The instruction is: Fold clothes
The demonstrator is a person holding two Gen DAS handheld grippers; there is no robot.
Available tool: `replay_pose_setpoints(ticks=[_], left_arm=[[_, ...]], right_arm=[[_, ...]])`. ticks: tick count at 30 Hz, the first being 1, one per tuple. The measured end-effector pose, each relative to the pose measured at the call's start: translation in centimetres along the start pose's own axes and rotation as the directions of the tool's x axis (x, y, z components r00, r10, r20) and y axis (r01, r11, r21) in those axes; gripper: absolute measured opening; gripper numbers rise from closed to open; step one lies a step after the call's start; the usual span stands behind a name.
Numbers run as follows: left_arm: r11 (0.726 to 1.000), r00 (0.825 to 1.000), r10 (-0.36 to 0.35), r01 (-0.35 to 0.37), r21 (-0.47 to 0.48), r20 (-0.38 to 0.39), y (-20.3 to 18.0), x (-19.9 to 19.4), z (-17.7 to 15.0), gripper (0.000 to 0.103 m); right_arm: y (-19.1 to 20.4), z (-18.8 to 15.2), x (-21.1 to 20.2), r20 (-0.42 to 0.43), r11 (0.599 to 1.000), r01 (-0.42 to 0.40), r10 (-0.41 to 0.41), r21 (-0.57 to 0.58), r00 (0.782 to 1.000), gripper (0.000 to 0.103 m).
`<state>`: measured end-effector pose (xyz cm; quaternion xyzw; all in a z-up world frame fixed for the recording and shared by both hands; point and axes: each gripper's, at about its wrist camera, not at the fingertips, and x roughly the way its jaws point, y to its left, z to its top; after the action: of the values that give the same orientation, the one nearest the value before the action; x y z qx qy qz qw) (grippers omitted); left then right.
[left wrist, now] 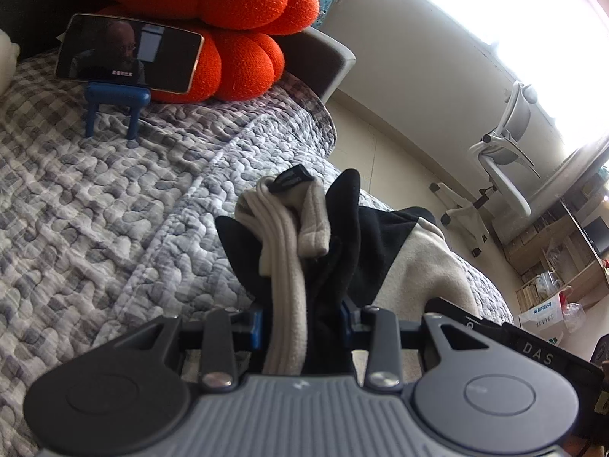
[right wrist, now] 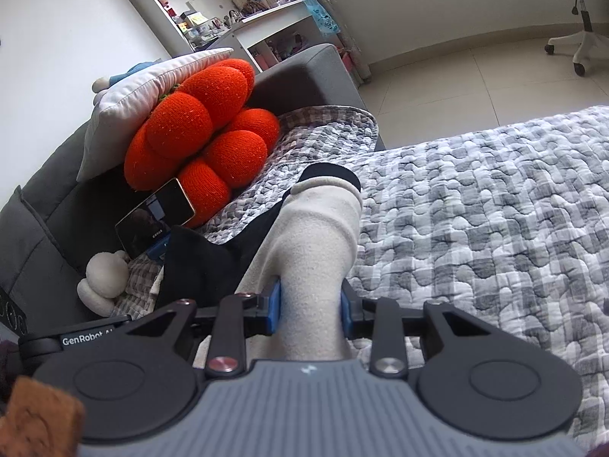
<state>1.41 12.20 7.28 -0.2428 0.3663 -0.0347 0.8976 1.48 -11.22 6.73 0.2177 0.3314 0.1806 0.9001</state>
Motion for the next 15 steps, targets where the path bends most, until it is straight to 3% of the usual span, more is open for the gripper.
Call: replay_pose_setpoints(ticks=[6,15], left_arm=[[0.998,0.997,0.059,-0.058,-0.024,0.055,1.8,-2.3,0.7,0.036],[0.97,0.983,0.12,-0.086,-0.229,0.14,8.2,-8.4,1.4,0.034]], right_arm=[[3.5,-0.2,1.2,-0.003,0.998,-0.013,0.013,-0.066,1.0,0.034],[10.8,-1.3,3.9,-0.038,0.983,-0.073,0.068,-0.168,0.997,0.034]])
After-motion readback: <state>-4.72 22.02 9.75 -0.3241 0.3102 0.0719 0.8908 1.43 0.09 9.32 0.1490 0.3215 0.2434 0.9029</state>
